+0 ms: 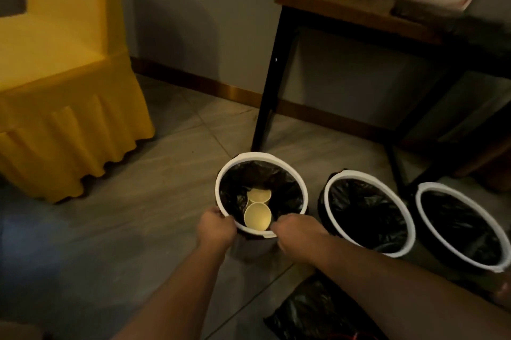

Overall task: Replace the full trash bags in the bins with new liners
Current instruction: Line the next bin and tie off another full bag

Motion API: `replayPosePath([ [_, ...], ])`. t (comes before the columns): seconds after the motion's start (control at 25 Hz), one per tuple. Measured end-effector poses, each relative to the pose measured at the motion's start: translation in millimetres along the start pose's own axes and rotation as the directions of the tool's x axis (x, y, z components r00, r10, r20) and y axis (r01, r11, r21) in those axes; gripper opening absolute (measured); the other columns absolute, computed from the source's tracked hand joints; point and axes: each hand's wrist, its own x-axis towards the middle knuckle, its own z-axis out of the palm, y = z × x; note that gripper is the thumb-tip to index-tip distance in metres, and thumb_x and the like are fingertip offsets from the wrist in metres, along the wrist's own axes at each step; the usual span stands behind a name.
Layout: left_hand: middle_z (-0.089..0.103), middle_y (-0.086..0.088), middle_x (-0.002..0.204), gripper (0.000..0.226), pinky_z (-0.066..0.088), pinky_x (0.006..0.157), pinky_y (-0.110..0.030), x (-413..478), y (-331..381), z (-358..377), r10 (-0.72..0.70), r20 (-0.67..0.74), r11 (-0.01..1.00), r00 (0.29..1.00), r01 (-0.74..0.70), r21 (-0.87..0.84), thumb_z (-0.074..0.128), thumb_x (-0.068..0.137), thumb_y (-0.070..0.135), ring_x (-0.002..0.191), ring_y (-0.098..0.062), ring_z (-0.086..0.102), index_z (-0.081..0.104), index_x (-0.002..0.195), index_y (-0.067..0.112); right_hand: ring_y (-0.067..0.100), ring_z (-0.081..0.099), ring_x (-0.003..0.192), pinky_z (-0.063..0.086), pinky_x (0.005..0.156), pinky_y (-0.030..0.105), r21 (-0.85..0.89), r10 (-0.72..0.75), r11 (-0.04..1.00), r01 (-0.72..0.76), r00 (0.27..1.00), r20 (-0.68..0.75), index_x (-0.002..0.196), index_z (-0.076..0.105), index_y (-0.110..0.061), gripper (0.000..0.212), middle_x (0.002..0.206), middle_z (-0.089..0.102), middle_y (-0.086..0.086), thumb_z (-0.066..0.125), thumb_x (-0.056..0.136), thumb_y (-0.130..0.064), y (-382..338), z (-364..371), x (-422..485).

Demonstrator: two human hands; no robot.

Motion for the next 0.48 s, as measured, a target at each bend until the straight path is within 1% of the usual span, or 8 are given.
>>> replayPosePath([
  [0.04,0.078,-0.015,0.098,0.034,0.062,0.087,-0.061,-1.7,3.9,-0.6,0.004,0.018,1.0,1.0,-0.003,-0.018,0.06,0.066,0.015,0.096,-0.041,0.075,0.071,0.098,0.018,0.036,0.064,0.109,0.053,0.081,0.045,-0.02,-0.011,1.0,0.011,1.0,0.004,0.12,0.063,-0.014,0.021,0.119,0.065,0.012,0.057,0.101,-0.02,0.1,-1.3,4.9],
  [0.12,0.077,-0.014,0.099,0.031,0.061,0.089,-0.062,-6.0,14.8,-2.5,-0.001,0.016,0.998,1.0,0.002,-0.061,0.066,0.078,0.007,0.096,-0.04,0.075,0.07,0.107,0.016,0.036,0.066,0.103,0.049,0.073,0.042,-0.06,-0.056,0.997,0.055,0.998,-0.03,0.114,0.064,-0.015,0.019,0.114,0.067,0.012,0.059,0.099,-0.023,3.5,0.0,16.7],
  [0.2,0.077,-0.014,0.098,0.029,0.064,0.086,-0.057,-5.8,14.7,-4.7,-0.013,0.008,0.995,1.0,0.014,-0.103,0.064,0.09,-0.002,0.092,-0.037,0.075,0.07,0.115,0.011,0.035,0.065,0.103,0.049,0.073,0.04,-0.02,-0.079,0.997,0.077,0.994,-0.069,0.11,0.064,-0.016,0.016,0.111,0.068,0.01,0.059,0.098,-0.025,6.3,7.8,23.1],
  [0.24,0.077,-0.015,0.096,0.028,0.066,0.077,-0.048,-9.2,13.7,-7.8,-0.02,0.001,0.991,1.0,0.02,-0.135,0.06,0.094,-0.004,0.086,-0.033,0.075,0.07,0.116,0.01,0.033,0.064,0.104,0.052,0.076,0.04,0.025,-0.076,0.997,0.079,0.994,-0.08,0.109,0.064,-0.017,0.016,0.111,0.068,0.008,0.058,0.098,-0.027,7.4,10.8,23.2],
  [0.28,0.077,-0.014,0.093,0.027,0.063,0.066,-0.039,-14.7,12.6,-10.2,-0.038,0.001,0.985,0.999,0.038,-0.17,0.057,0.097,-0.005,0.077,-0.028,0.074,0.07,0.116,0.009,0.031,0.064,0.105,0.055,0.079,0.041,0.075,-0.071,0.994,0.077,0.995,-0.077,0.109,0.065,-0.018,0.017,0.111,0.068,0.006,0.058,0.098,-0.029,8.7,12.6,22.4],
  [0.32,0.076,-0.013,0.092,0.028,0.057,0.061,-0.034,-20.9,13.8,-11.7,-0.062,0.008,0.98,0.998,0.063,-0.186,0.054,0.099,-0.005,0.071,-0.024,0.07,0.068,0.119,0.009,0.03,0.064,0.105,0.056,0.081,0.041,0.118,-0.068,0.99,0.075,0.996,-0.066,0.108,0.066,-0.019,0.017,0.111,0.068,0.005,0.059,0.097,-0.031,11.2,10.6,20.9],
  [0.36,0.073,-0.011,0.095,0.029,0.055,0.061,-0.034,-26.1,14.5,-13.3,-0.089,0.009,0.979,0.996,0.089,-0.183,0.054,0.101,-0.005,0.07,-0.022,0.067,0.065,0.124,0.009,0.028,0.065,0.104,0.057,0.081,0.041,0.146,-0.073,0.986,0.078,0.996,-0.042,0.108,0.066,-0.021,0.017,0.11,0.068,0.003,0.061,0.097,-0.033,13.3,5.9,20.8],
  [0.48,0.067,-0.011,0.12,0.043,0.059,0.083,-0.044,-31.7,14.9,-14.1,-0.139,0.023,0.981,0.99,0.141,-0.136,0.061,0.104,0.007,0.086,-0.021,0.065,0.051,0.145,0.013,0.028,0.066,0.1,0.057,0.081,0.04,0.163,-0.104,0.983,0.09,0.991,0.082,0.106,0.068,-0.025,0.015,0.108,0.068,0.004,0.065,0.092,-0.032,15.1,-16.5,31.0],
])
